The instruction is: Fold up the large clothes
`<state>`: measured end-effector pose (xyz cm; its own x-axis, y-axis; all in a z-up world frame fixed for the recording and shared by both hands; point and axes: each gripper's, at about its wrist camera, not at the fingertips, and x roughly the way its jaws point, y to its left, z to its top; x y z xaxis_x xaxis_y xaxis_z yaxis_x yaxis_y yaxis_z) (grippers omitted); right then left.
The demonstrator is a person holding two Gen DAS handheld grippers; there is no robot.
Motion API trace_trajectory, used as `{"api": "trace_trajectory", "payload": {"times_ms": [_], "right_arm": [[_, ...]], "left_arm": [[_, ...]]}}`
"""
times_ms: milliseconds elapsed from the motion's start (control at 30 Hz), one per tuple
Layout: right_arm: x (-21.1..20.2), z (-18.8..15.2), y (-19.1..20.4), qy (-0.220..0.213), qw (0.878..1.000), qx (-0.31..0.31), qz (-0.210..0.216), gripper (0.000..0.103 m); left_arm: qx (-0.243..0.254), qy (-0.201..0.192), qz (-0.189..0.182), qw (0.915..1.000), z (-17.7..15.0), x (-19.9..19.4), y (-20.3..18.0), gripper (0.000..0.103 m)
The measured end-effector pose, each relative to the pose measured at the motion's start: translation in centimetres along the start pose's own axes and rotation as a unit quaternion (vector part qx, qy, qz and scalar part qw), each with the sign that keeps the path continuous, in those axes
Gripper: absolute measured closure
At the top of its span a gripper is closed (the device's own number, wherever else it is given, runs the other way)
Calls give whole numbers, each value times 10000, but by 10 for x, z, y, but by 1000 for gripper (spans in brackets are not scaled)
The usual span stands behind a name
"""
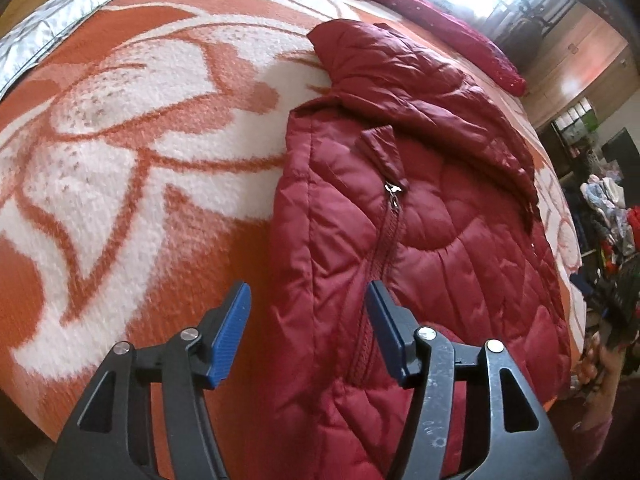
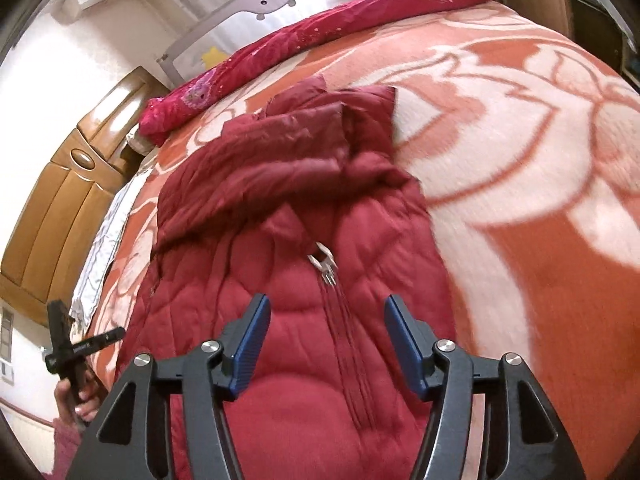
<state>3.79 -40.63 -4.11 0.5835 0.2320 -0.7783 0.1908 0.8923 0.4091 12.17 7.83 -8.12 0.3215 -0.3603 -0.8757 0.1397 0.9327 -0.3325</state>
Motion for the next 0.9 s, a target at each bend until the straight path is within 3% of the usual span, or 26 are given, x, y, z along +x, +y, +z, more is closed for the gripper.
{"api": "trace_trajectory", "payload": {"times_ms": [67,400,667,767,900], "right_arm": [[-9,-13,-10,-1,10000,94,-15,30],[-21,-56,-51,225,9983,538,-35,30],[-12,-77,-58,544,9957,683,293,30],[-11,-84,-58,600,9945,748,416,30],[-11,-93,-62,684,9927,830,548,30]], "left_arm": [[53,35,-45,10000,-5,-2,-1,44],[181,168,-223,9994,-27,-7,2,42],[101,300,-491,9983,-38,-5,6,41],[149,357,-574,9976,-43,-4,6,32],[225,462,-627,9967,-52,-1,6,32]]}}
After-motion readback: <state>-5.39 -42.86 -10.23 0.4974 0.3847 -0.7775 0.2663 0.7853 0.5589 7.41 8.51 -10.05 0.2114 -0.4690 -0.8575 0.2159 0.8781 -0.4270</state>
